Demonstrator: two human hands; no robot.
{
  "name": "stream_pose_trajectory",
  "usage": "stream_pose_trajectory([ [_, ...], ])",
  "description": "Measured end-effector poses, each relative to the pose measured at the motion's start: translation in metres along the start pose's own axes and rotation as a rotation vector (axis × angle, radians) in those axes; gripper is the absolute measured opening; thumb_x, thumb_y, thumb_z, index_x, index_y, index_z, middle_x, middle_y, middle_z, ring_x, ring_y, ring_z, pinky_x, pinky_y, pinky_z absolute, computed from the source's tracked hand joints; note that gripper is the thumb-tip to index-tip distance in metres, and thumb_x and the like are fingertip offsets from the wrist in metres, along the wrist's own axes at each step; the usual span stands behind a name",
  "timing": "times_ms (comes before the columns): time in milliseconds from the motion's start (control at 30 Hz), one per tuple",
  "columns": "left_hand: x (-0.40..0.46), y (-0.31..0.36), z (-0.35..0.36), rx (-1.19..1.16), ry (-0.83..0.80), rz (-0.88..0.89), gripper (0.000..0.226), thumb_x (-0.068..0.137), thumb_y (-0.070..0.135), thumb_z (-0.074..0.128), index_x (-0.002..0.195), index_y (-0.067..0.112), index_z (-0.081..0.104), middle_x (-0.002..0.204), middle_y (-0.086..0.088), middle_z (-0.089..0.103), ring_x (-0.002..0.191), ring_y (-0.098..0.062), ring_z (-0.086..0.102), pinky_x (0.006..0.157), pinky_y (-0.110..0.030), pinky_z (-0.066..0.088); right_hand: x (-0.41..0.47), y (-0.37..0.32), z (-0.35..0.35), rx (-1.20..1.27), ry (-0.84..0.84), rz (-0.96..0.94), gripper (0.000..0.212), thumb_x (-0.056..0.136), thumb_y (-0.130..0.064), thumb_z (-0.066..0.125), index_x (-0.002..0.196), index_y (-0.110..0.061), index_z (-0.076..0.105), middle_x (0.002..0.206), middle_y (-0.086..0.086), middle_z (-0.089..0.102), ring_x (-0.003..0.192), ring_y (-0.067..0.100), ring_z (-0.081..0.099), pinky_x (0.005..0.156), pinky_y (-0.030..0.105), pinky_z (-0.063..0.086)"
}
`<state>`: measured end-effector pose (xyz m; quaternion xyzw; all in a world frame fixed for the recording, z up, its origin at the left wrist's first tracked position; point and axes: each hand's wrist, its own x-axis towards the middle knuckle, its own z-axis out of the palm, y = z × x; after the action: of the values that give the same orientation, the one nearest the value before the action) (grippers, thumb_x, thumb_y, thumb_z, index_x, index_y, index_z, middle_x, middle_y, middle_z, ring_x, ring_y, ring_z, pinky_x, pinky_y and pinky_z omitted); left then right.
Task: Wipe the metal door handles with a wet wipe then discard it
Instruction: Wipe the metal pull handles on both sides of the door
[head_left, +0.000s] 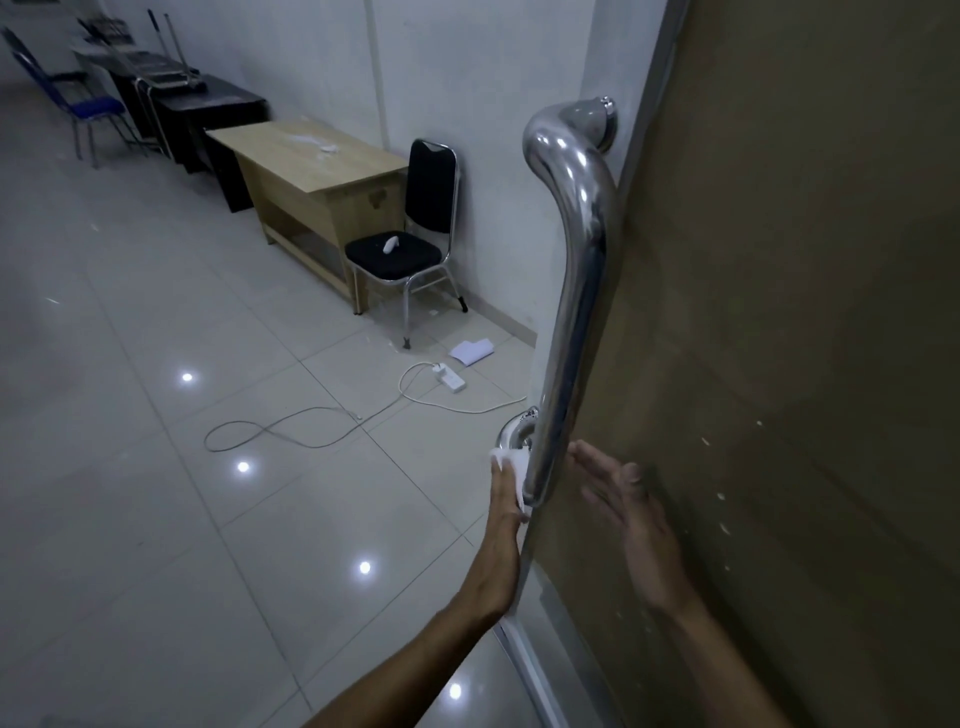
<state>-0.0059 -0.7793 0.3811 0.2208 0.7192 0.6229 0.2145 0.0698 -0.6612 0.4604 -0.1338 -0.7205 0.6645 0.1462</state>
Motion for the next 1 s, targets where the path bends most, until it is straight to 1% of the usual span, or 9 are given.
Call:
stream_pose_trajectory([
  [100, 0.021, 0.016, -0.003, -0.149, 0.055, -0.148, 0.084, 0.084, 0.079, 0.012, 0.153, 0.033, -0.004, 0.157, 0.019, -0.004, 0.141, 0.005, 0.003, 0.112, -0.022, 0.008, -0.001, 0.003, 0.001, -0.012, -0.003, 0.036, 0.060, 0.088, -0.069, 0.020, 0.129, -0.038, 0.050, 0.127, -0.034, 0.055, 0.125, -0.009, 0.048, 0.105, 0.011, 0.037],
  [200, 0.048, 0.021, -0.022, -0.199, 0.060, -0.230, 0.061, 0.100, 0.059, 0.015, 0.147, 0.025, 0.035, 0.147, -0.007, 0.043, 0.133, -0.023, 0.043, 0.116, -0.046, 0.028, -0.002, 0.004, 0.001, -0.017, -0.021, 0.058, 0.050, 0.092, -0.053, 0.017, 0.130, -0.040, 0.048, 0.125, -0.041, 0.053, 0.125, -0.012, 0.047, 0.100, 0.004, 0.036],
  [300, 0.063, 0.033, -0.036, -0.273, 0.060, -0.268, 0.048, 0.105, 0.039, 0.022, 0.114, 0.013, 0.060, 0.112, -0.010, 0.063, 0.108, -0.022, 0.058, 0.098, -0.037, 0.048, -0.004, 0.003, 0.000, -0.010, -0.051, 0.038, 0.058, 0.090, -0.068, 0.018, 0.131, -0.040, 0.047, 0.126, -0.041, 0.052, 0.125, -0.012, 0.046, 0.099, 0.003, 0.035],
  [367, 0.069, 0.040, -0.041, -0.430, 0.089, -0.354, 0.040, 0.102, 0.024, 0.022, 0.092, 0.004, 0.055, 0.101, -0.015, 0.055, 0.097, -0.023, 0.053, 0.084, -0.029, 0.046, -0.004, 0.002, -0.001, -0.014, -0.060, 0.015, 0.072, 0.080, -0.084, 0.023, 0.132, -0.040, 0.047, 0.128, -0.040, 0.052, 0.126, -0.011, 0.046, 0.099, 0.004, 0.036],
  [433, 0.067, 0.037, -0.046, -0.590, 0.079, -0.433, 0.043, 0.100, 0.026, 0.022, 0.097, 0.001, 0.056, 0.107, -0.020, 0.050, 0.104, -0.029, 0.046, 0.091, -0.036, 0.043, -0.005, 0.004, -0.002, -0.014, -0.058, -0.004, 0.074, 0.080, -0.084, 0.026, 0.133, -0.038, 0.048, 0.133, -0.033, 0.053, 0.128, -0.007, 0.046, 0.105, 0.010, 0.036],
  [533, 0.056, 0.028, -0.047, -0.787, 0.112, -0.508, 0.048, 0.099, 0.030, 0.024, 0.112, 0.002, 0.061, 0.124, -0.024, 0.056, 0.120, -0.033, 0.048, 0.111, -0.045, 0.033, -0.004, 0.004, -0.001, 0.013, -0.044, -0.004, 0.058, 0.092, -0.067, 0.024, 0.133, -0.035, 0.049, 0.134, -0.028, 0.054, 0.129, -0.004, 0.047, 0.108, 0.015, 0.036],
  [667, 0.041, 0.025, -0.046, -0.878, 0.112, -0.492, 0.044, 0.098, 0.027, 0.030, 0.121, 0.000, 0.057, 0.126, -0.021, 0.056, 0.119, -0.031, 0.051, 0.112, -0.045, 0.035, -0.005, 0.003, 0.001, 0.031, -0.028, 0.004, 0.050, 0.096, -0.047, 0.020, 0.133, -0.033, 0.050, 0.132, -0.027, 0.056, 0.128, -0.004, 0.048, 0.105, 0.014, 0.038],
  [833, 0.010, 0.038, -0.024, -0.349, 0.086, -0.305, 0.032, 0.107, 0.033, 0.027, 0.119, 0.023, 0.056, 0.118, 0.000, 0.060, 0.111, -0.014, 0.057, 0.097, -0.031, 0.045, -0.004, 0.011, 0.003, 0.023, -0.005, 0.029, 0.052, 0.092, -0.054, 0.019, 0.131, -0.037, 0.051, 0.134, -0.024, 0.055, 0.125, -0.005, 0.050, 0.108, 0.021, 0.040],
  [1000, -0.006, 0.021, -0.005, 0.041, 0.056, -0.057, 0.055, 0.088, 0.074, 0.017, 0.140, 0.054, 0.014, 0.152, 0.024, 0.009, 0.140, 0.001, 0.013, 0.116, -0.031, 0.017, -0.005, 0.010, 0.001, 0.012, 0.037, 0.017, 0.066, 0.081, -0.073, 0.023, 0.128, -0.037, 0.053, 0.129, -0.025, 0.058, 0.122, -0.003, 0.054, 0.107, 0.026, 0.042],
])
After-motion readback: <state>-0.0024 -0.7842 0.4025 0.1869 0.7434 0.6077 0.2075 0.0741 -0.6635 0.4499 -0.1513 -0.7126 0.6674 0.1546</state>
